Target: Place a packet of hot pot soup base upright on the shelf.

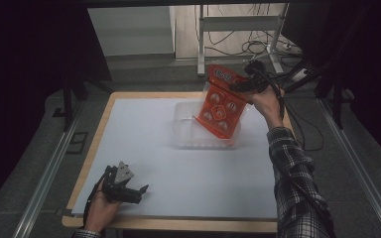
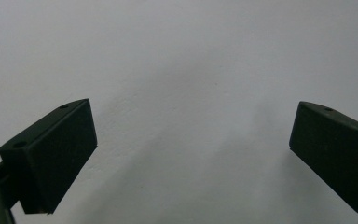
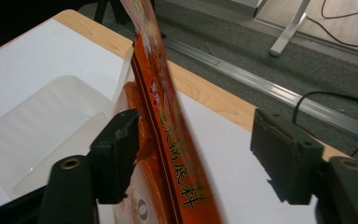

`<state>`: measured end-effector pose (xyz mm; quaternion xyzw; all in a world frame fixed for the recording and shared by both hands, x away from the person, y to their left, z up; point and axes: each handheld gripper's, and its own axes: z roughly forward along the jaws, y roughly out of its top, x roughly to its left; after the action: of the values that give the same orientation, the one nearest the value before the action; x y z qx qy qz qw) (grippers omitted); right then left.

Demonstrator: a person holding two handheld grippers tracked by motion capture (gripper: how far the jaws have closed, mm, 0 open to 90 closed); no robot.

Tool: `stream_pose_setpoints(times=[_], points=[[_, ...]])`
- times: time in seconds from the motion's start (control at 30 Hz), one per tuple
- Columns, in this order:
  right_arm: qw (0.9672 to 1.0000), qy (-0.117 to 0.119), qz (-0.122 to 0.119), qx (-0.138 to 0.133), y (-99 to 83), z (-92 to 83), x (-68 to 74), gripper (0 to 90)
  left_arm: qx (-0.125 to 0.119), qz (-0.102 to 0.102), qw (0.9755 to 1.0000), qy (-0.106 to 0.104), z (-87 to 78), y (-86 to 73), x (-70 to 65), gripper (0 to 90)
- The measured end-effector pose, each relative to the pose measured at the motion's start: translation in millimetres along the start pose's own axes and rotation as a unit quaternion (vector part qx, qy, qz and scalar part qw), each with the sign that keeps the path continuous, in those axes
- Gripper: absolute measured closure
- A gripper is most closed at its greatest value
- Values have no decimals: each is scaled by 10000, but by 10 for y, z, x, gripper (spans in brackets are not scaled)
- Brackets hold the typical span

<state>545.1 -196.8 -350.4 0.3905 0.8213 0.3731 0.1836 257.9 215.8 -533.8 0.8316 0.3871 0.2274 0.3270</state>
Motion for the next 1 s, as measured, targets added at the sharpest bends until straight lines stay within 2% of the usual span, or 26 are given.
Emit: stream_pose_setpoints(times=[0.17, 0.33, 0.47, 0.67, 1.0], points=[[9999, 6, -97, -72, 3, -38, 5, 248, -77, -63, 9998, -160, -22, 7, 13, 3], [9997, -6, -205, -103, 18, -91, 17, 189, -179, -35, 9994, -290, -36, 20, -5, 0], [9995, -2, -286, -145, 20, -144, 30, 163, -229, -21, 9992, -333, -43, 21, -5, 0], [9992, -9, -367, -152, 8, -217, 49, 140, -342, 21, 9990, -291, -44, 9, -2, 0], [9992, 36, -367, -161, -73, -309, 40, 118, -591, 28, 9975, -374, -63, 11, -15, 0]])
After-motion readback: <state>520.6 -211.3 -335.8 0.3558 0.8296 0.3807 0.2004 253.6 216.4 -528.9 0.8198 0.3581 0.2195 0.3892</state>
